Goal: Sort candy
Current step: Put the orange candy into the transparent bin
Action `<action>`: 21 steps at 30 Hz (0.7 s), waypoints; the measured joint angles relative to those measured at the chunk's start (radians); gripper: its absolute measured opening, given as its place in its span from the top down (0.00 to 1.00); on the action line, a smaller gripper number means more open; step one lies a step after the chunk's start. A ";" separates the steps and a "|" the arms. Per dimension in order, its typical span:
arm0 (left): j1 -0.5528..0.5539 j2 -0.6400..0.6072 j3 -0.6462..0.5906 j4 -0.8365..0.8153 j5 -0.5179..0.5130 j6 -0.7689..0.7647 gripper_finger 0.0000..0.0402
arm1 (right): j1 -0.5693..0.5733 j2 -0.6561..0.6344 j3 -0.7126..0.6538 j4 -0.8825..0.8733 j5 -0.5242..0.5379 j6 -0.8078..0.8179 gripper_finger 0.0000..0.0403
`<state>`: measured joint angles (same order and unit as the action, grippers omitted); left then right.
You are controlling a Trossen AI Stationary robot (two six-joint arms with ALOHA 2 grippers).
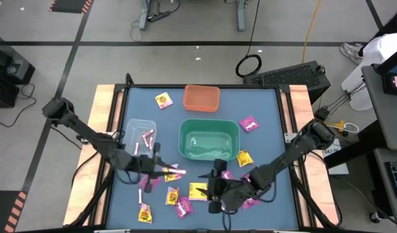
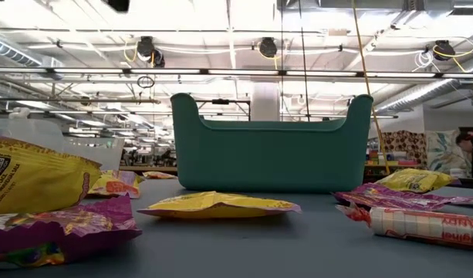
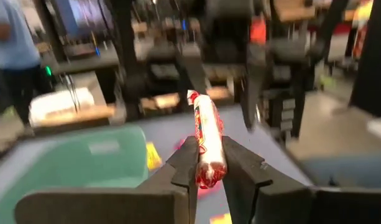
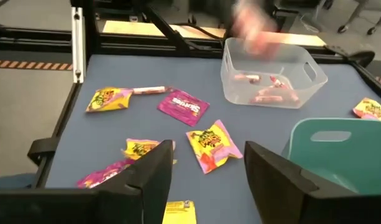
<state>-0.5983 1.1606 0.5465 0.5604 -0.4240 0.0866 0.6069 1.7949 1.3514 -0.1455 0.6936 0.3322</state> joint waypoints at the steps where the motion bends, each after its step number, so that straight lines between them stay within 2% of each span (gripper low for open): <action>1: 0.000 -0.027 0.000 0.010 -0.001 0.012 0.85 | 0.011 0.000 0.000 -0.002 0.015 -0.002 0.54; 6: 0.000 -0.112 0.000 0.092 -0.013 0.074 0.85 | 0.049 0.027 0.000 0.005 0.044 -0.001 0.55; 14: 0.000 -0.139 0.000 0.152 0.009 0.232 0.84 | 0.057 0.036 0.000 0.063 0.048 -0.006 0.57; 21: -0.012 -0.139 0.000 0.050 0.099 0.580 0.84 | 0.057 0.035 0.000 0.073 0.044 -0.046 0.58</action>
<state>-0.6106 1.0218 0.5461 0.6099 -0.3251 0.6662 0.6640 1.8301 1.3510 -0.0725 0.7376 0.2857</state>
